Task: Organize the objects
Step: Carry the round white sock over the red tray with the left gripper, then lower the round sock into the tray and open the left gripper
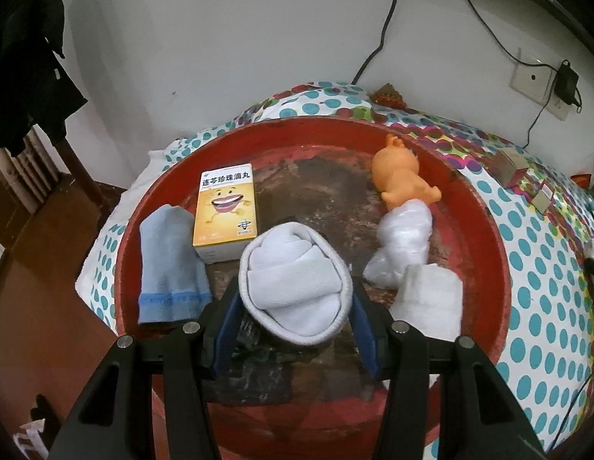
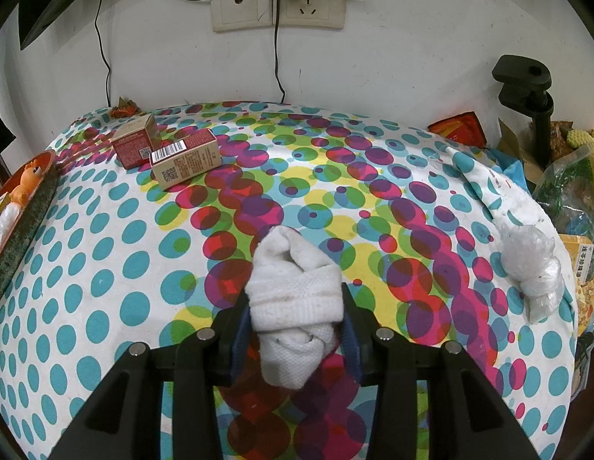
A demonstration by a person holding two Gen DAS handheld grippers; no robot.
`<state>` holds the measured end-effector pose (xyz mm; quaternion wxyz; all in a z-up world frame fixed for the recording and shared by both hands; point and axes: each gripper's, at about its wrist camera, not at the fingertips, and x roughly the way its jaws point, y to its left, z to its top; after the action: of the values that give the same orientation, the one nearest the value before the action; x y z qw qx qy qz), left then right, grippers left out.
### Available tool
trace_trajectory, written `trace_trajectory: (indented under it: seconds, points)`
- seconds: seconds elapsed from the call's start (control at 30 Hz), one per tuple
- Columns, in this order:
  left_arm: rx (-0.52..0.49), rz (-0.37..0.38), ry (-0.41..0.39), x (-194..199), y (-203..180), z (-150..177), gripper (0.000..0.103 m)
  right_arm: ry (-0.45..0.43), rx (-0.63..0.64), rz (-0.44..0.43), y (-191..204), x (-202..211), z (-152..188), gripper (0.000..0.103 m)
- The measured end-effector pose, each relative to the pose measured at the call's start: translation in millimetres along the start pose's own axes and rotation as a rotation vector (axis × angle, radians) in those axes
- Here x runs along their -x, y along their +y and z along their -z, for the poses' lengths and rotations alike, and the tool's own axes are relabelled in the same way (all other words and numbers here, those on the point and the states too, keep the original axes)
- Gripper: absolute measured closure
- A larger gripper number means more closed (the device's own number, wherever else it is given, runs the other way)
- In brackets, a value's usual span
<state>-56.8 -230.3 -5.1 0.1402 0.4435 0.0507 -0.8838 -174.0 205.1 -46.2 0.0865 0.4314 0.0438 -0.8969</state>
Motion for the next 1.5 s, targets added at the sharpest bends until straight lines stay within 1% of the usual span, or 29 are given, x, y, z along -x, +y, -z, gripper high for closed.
trace_trajectory:
  seconds: [0.33, 0.5, 0.73, 0.77, 0.83, 0.9, 0.97, 1.03, 1.2, 1.33, 1.47, 1.5]
  points:
    - [0.028, 0.005, 0.002, -7, 17, 1, 0.054, 0.0, 0.0, 0.001, 1, 0, 0, 0.061]
    - [0.018, -0.004, -0.002, -10, 19, 2, 0.054, 0.0, -0.001, 0.002, 1, 0, 0, 0.061]
    - [0.035, 0.014, -0.01, -10, 24, 2, 0.049, 0.0, -0.001, 0.002, 2, 0, 1, 0.061]
    - [0.032, 0.015, -0.012, -10, 24, 2, 0.048, 0.0, -0.001, 0.003, 2, 0, 0, 0.061]
    - [0.022, 0.009, -0.017, -8, 23, 1, 0.036, 0.0, -0.001, 0.003, 2, 0, 0, 0.061]
    - [0.019, 0.0, -0.028, -4, 24, 1, 0.029, 0.0, -0.001, 0.003, 2, 0, 0, 0.061]
    - [0.009, 0.011, -0.049, 3, 25, 0, 0.027, 0.0, -0.001, 0.004, 2, 0, 0, 0.061]
    - [0.001, 0.009, -0.057, 8, 25, 0, 0.018, 0.0, -0.001, 0.004, 2, 0, 0, 0.061]
    - [0.006, -0.019, -0.097, 26, 28, 4, 0.015, 0.0, -0.001, 0.005, 2, 0, 0, 0.061]
    - [0.014, -0.078, -0.107, 32, 30, 13, 0.015, -0.001, -0.001, 0.004, 3, -1, 0, 0.061]
    - [0.003, -0.086, -0.115, 37, 31, 23, 0.014, -0.001, 0.001, 0.008, 2, -1, 0, 0.062]
    - [-0.001, -0.094, -0.119, 37, 30, 24, 0.013, -0.001, 0.003, 0.01, 2, -1, 0, 0.063]
